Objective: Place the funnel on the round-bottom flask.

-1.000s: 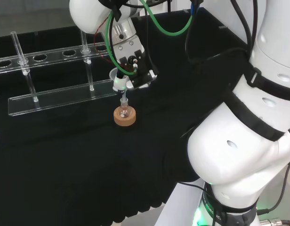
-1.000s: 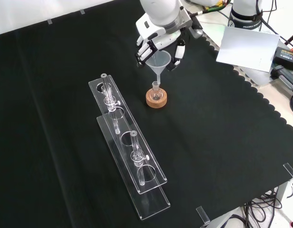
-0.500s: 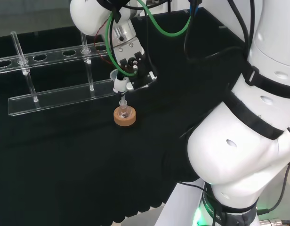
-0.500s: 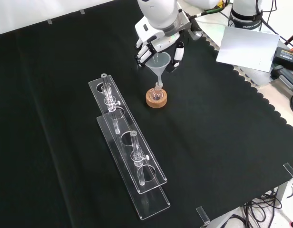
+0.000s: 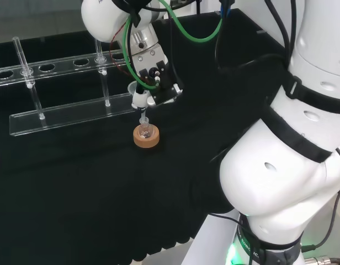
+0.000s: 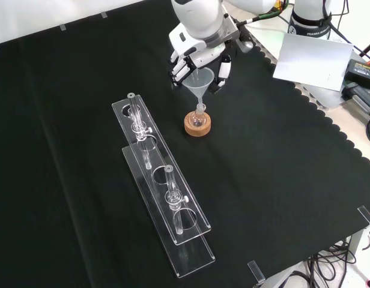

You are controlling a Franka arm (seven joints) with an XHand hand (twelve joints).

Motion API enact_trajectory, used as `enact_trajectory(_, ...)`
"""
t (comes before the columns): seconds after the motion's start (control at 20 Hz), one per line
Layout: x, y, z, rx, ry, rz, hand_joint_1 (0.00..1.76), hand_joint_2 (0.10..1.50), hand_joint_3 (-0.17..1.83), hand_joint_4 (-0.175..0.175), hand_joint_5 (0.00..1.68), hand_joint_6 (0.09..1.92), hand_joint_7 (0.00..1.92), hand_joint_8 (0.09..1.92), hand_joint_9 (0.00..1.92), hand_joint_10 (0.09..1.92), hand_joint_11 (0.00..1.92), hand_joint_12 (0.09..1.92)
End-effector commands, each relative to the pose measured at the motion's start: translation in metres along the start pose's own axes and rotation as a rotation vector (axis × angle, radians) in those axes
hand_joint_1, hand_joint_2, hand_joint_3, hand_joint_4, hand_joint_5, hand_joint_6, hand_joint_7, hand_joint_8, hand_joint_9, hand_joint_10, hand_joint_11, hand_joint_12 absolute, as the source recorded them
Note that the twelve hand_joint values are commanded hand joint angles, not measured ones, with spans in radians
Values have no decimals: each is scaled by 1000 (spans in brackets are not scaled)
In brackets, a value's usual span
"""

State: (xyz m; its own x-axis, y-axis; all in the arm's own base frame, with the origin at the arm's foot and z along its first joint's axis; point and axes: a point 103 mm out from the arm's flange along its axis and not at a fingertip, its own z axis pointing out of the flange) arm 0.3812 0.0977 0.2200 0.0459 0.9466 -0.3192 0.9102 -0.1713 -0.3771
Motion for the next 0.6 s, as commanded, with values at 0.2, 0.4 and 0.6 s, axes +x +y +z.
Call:
enact_trajectory(0.2,0,7,6,17,-5,3,878,771,639,-55,491,519,542,723,961,473,660,1242)
enact_trajectory(0.4,1,9,9,26,-6,0,878,771,640,-55,490,519,540,723,960,473,659,1242)
enact_trajectory(0.6,3,13,13,31,-4,-3,877,772,640,-55,489,518,535,722,955,472,658,1242)
